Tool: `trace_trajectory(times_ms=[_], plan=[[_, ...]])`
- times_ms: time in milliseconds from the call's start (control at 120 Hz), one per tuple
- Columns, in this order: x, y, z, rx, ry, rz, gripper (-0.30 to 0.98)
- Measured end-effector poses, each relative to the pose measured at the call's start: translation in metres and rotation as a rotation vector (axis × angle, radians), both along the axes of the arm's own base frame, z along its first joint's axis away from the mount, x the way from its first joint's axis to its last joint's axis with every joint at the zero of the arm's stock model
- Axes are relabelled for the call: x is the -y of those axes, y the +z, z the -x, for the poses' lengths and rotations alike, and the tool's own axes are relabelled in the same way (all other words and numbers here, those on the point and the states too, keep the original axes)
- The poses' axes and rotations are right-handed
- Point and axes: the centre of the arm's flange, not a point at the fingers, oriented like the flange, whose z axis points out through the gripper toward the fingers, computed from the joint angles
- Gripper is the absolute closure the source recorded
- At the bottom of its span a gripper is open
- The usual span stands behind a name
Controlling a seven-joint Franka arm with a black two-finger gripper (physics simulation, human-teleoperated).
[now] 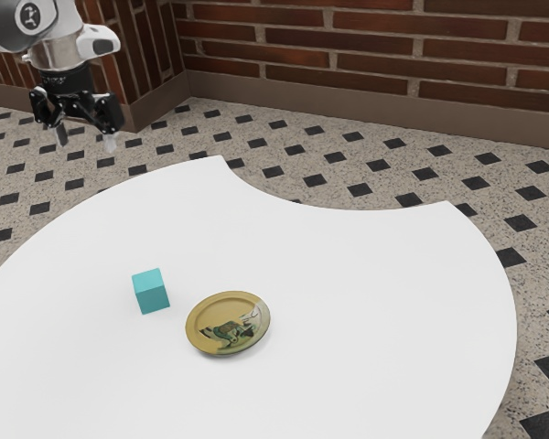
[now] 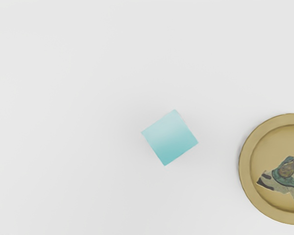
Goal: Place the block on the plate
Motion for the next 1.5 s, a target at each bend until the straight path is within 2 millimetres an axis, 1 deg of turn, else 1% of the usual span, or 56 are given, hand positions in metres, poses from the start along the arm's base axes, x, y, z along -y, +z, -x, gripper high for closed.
trace_trajectory(times_ms=[75,150,183,267,350,408,508,575,633,708,775,958,1117,1242,1425,1500], plan=[[-0.005,0.0,0.001,0.0,0.007,0.0,0.0],[-0.006,-0.002,0.001,-0.001,0.006,0.002,0.0],[-0.005,-0.009,0.0,-0.004,0.002,0.003,0.0],[-0.002,-0.043,0.001,-0.045,-0.007,0.013,0.0],[0.0,-0.088,0.004,-0.077,0.005,0.028,0.0],[0.007,-0.121,0.009,-0.096,0.035,0.056,0.0],[0.02,-0.168,0.017,-0.104,0.107,0.097,0.0],[0.026,-0.196,0.022,-0.099,0.157,0.108,0.0],[0.027,-0.217,0.025,-0.09,0.203,0.111,0.0],[0.023,-0.242,0.02,-0.082,0.261,0.102,0.0],[0.019,-0.259,0.013,-0.068,0.306,0.092,0.0],[0.009,-0.284,-0.009,-0.015,0.395,0.069,0.0],[0.003,-0.302,-0.02,-0.005,0.446,0.058,0.0],[-0.011,-0.318,-0.025,-0.007,0.491,0.044,0.0],[-0.015,-0.328,-0.029,-0.009,0.518,0.036,0.0],[-0.015,-0.328,-0.031,-0.004,0.524,0.035,0.0]])
